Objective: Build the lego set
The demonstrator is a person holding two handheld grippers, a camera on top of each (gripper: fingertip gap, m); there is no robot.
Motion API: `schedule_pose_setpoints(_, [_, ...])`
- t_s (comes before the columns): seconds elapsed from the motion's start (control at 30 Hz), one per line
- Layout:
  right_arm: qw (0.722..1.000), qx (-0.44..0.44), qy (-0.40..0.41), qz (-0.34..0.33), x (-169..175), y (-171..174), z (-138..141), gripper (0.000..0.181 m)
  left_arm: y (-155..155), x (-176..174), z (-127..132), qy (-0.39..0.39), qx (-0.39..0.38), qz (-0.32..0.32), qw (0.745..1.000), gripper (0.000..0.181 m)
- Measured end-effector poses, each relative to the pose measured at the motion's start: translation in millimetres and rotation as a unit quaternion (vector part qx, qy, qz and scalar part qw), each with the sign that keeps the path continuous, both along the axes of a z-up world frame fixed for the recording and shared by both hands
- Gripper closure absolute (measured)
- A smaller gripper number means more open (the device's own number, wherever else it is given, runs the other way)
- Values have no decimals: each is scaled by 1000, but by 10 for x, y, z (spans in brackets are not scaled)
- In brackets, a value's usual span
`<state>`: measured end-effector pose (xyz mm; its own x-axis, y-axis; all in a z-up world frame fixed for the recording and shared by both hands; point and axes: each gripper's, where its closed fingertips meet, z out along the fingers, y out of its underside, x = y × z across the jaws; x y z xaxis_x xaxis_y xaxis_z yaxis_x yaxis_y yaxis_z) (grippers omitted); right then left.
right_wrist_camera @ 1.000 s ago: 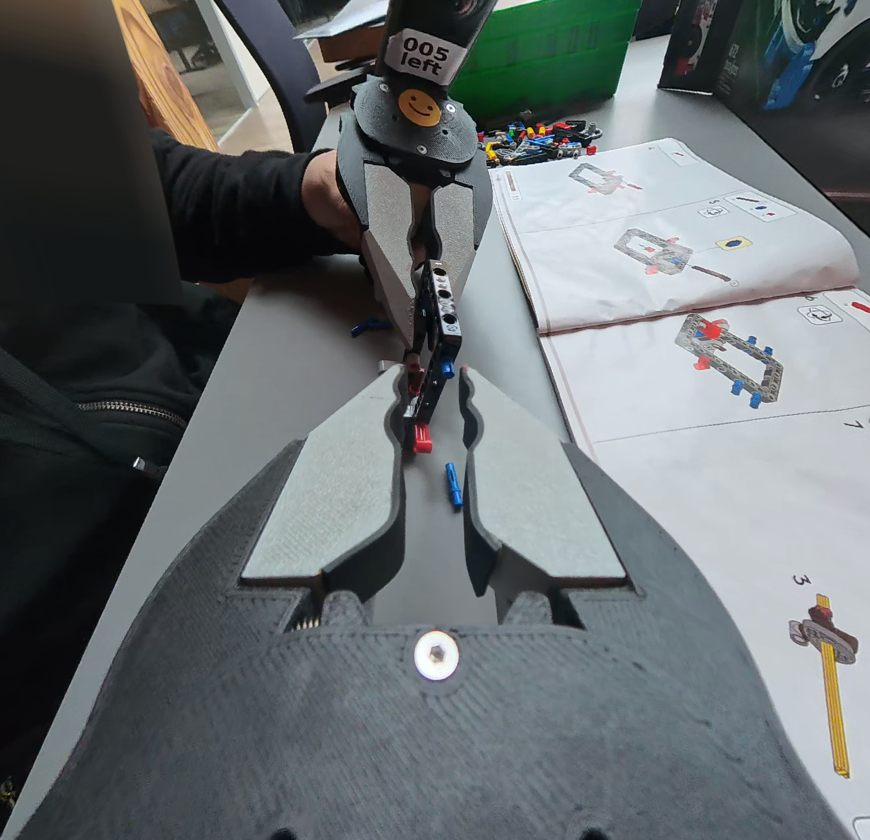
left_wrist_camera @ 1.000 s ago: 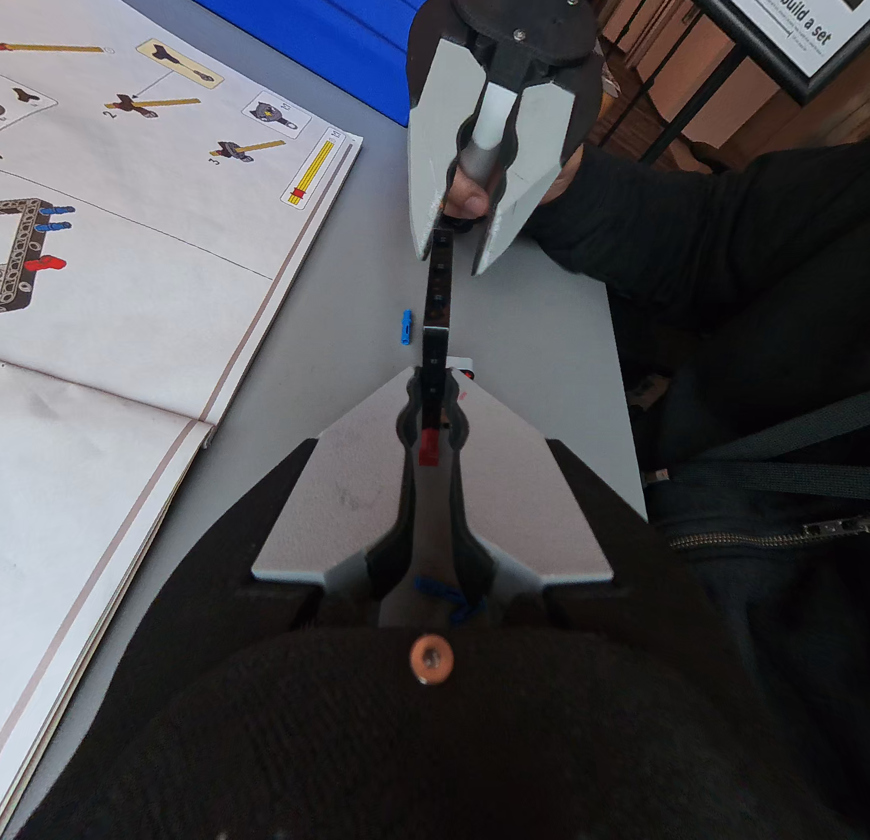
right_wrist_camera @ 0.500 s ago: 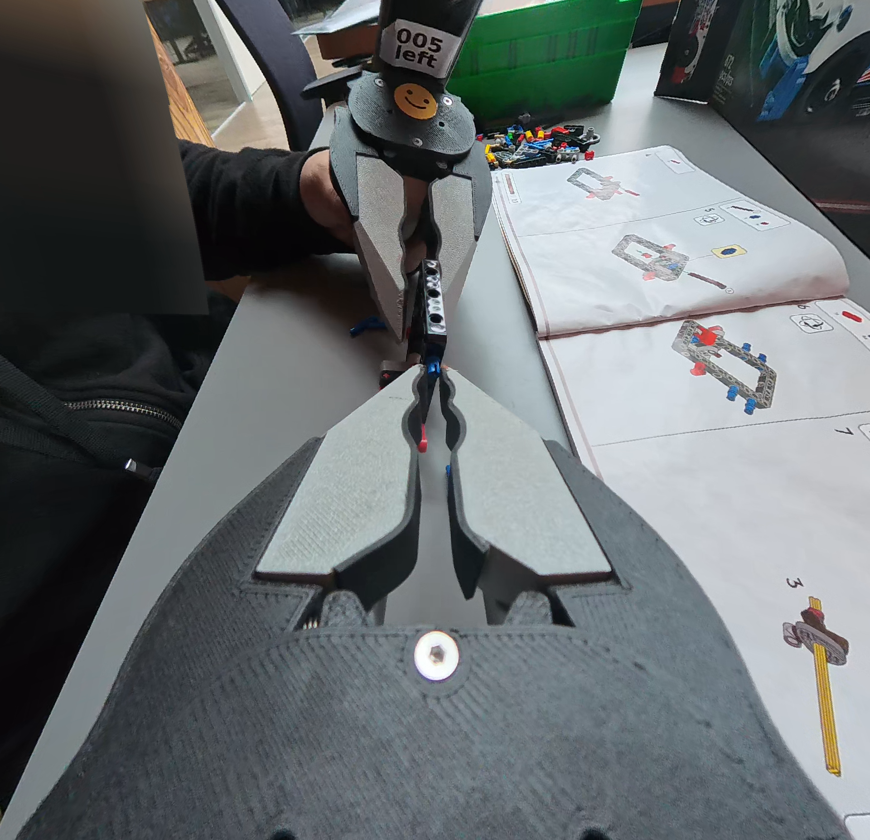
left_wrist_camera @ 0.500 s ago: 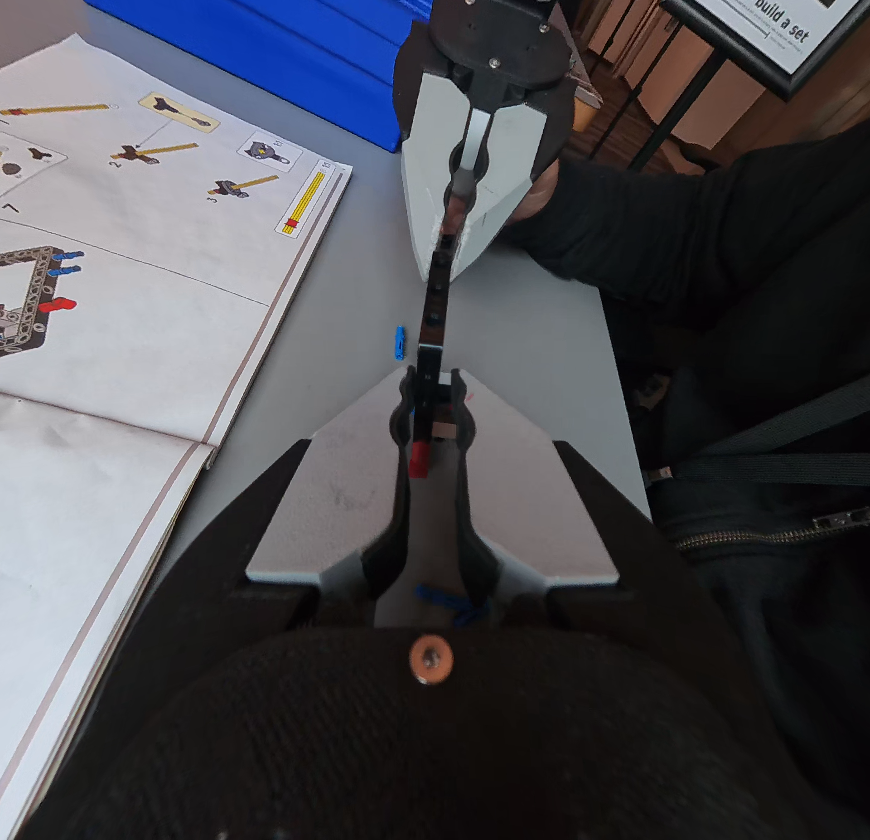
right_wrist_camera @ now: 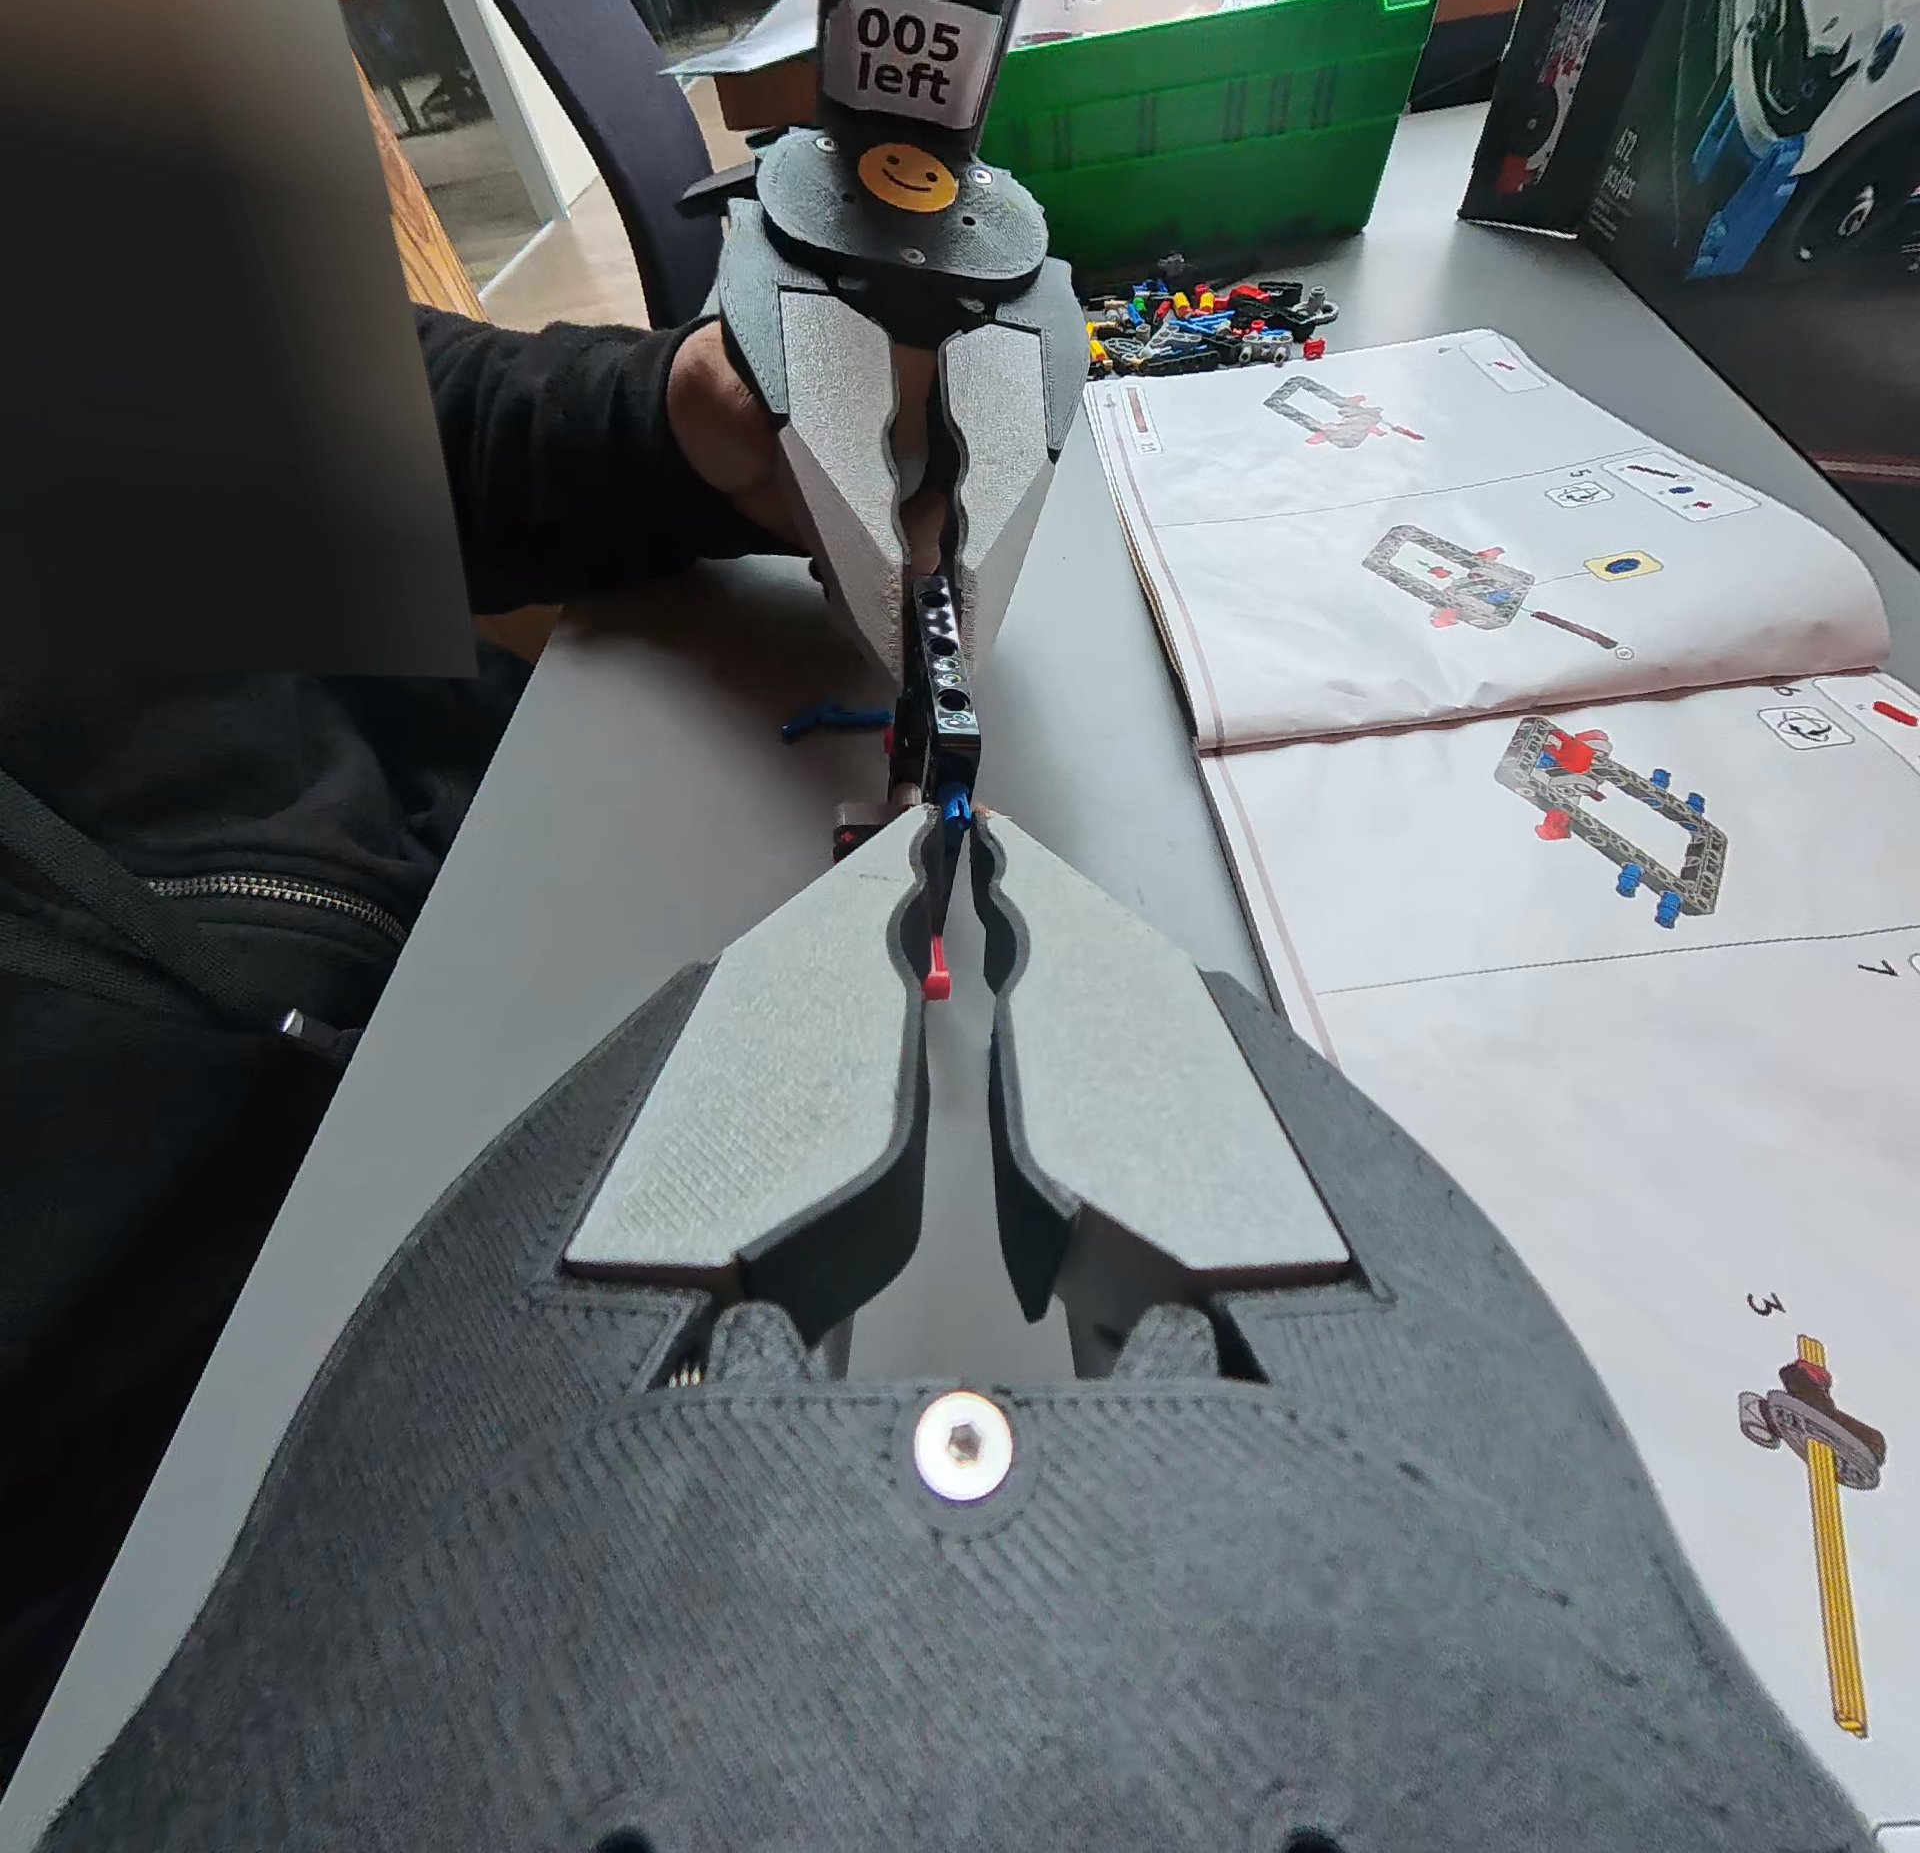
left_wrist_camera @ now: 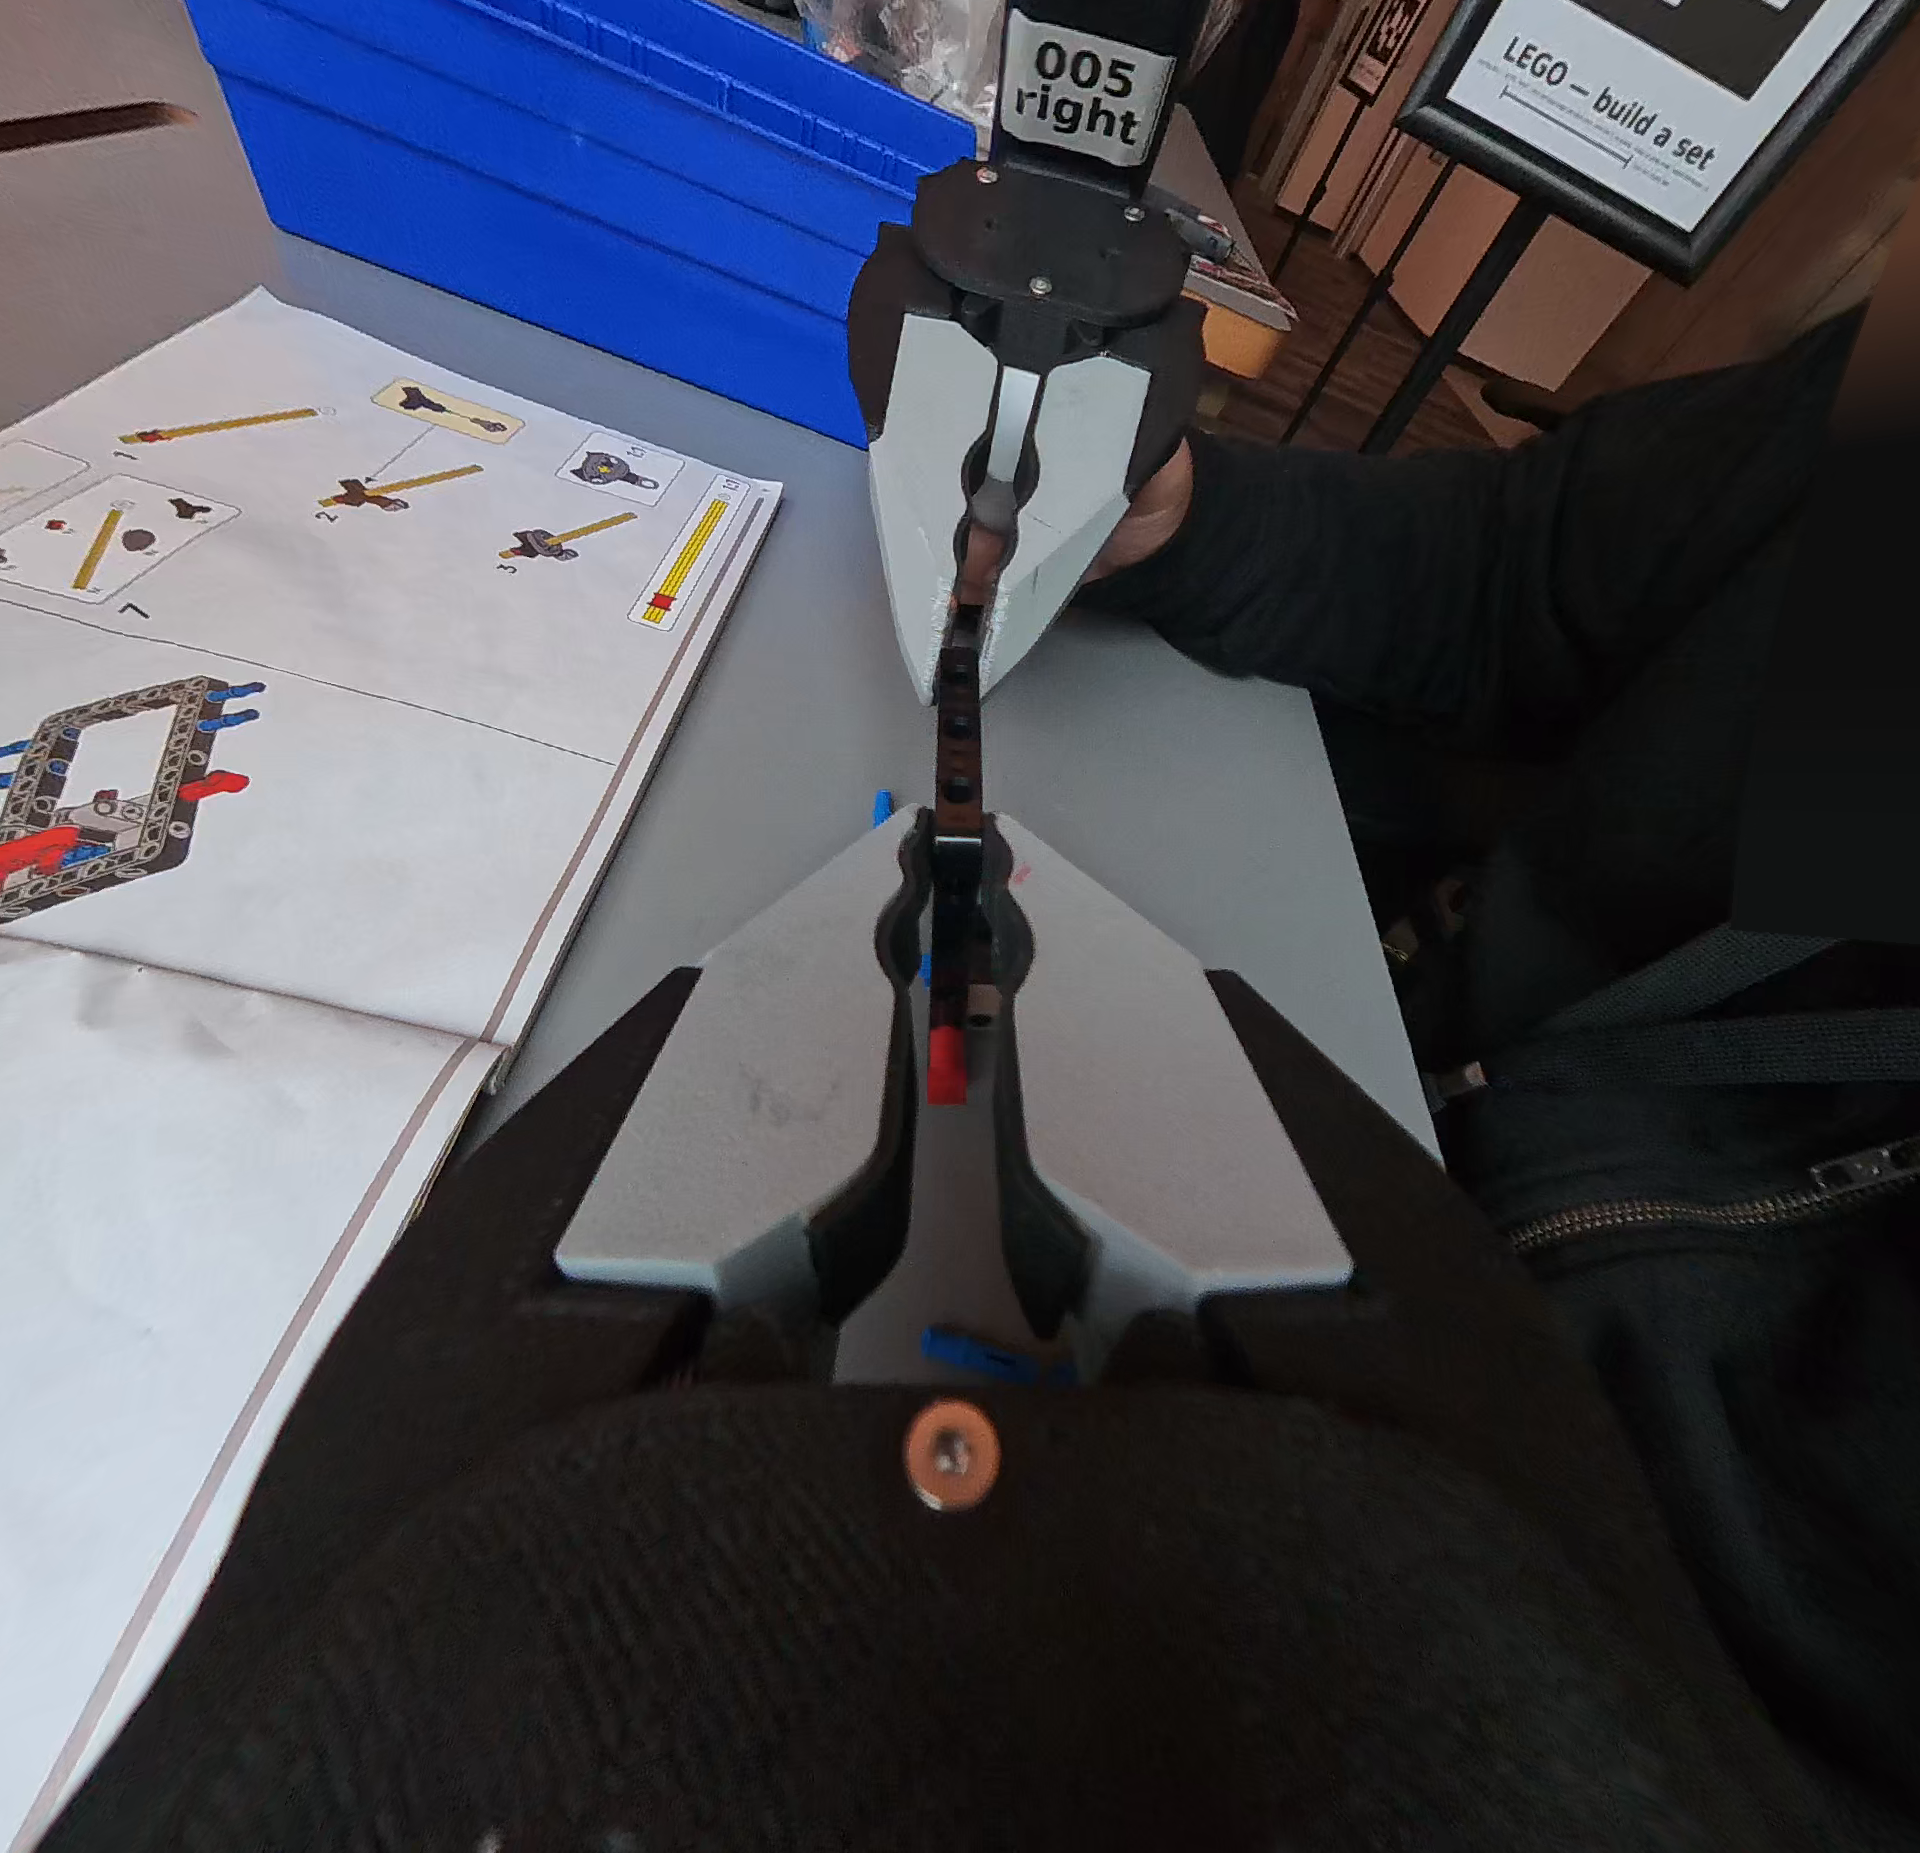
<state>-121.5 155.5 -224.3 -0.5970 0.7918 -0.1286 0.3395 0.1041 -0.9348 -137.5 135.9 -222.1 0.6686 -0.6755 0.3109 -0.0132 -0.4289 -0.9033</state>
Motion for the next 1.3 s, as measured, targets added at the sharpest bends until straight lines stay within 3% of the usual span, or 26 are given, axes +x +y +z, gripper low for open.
schedule_pose_setpoints(1.3, [1000, -17, 9, 14, 35, -91, 61, 171, -29, 37, -9, -24, -17, -18, 999, 175])
